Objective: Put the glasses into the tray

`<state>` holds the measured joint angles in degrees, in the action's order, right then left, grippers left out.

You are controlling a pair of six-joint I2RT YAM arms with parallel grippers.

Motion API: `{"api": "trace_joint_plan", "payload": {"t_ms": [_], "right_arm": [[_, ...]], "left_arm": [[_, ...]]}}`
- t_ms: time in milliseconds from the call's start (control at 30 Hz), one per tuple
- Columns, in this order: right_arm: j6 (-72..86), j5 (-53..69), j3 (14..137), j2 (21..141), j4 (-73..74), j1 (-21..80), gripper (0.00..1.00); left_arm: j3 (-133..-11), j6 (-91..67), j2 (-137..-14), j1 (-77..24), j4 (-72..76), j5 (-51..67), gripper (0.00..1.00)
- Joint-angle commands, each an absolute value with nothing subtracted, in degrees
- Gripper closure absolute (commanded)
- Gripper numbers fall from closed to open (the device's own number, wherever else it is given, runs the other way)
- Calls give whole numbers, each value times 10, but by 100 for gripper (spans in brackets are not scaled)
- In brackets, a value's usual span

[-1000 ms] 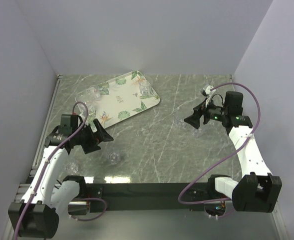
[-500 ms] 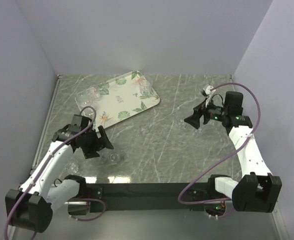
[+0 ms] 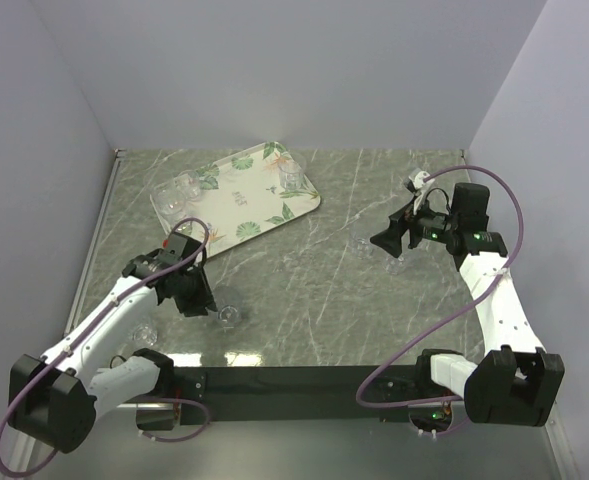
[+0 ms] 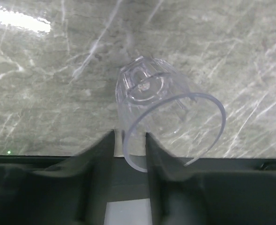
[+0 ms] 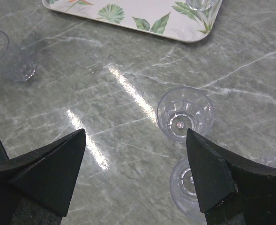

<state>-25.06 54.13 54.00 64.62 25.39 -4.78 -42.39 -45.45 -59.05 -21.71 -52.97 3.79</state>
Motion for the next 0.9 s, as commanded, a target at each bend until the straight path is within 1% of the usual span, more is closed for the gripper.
{"api": "trace_joint_plan", "payload": {"t_ms": [0,67,133,167,200,333,467,567,667,700,767,800,867], "right_arm": [[-256,553,549,629,256,-54,6],[-256,555,549,628,256,-54,6],[-255,555,549,627,257,-57,6],[-255,556,549,627,256,-58,6],[-256,558,548,625,256,-59,6],[-253,562,547,621,253,-63,6],[-254,564,548,626,256,-63,6],[-255,565,548,623,256,-64,6],[-251,567,547,619,255,-64,6],[-252,568,547,618,253,-65,6],[-250,570,547,616,253,-66,6],[-250,570,547,614,253,-66,6],[-250,571,546,612,252,-68,6]], "left_arm": [[-439,-466,-594,-227,-532,8,71],[-437,-468,-599,-232,-527,6,76],[-438,-468,-605,-237,-524,3,83],[-439,-471,-606,-240,-522,2,88],[-442,-471,-606,-241,-524,2,100],[-469,-466,-601,-247,-518,2,100],[-525,-434,-610,-247,-507,-39,100],[-568,-397,-646,-246,-465,-69,100],[-626,-355,-721,-221,-441,-69,100],[-663,-347,-764,-212,-436,-63,100],[-706,-326,-805,-189,-425,-57,100],[-751,-322,-844,-182,-423,-58,100],[-797,-307,-881,-161,-420,-52,100]]}}
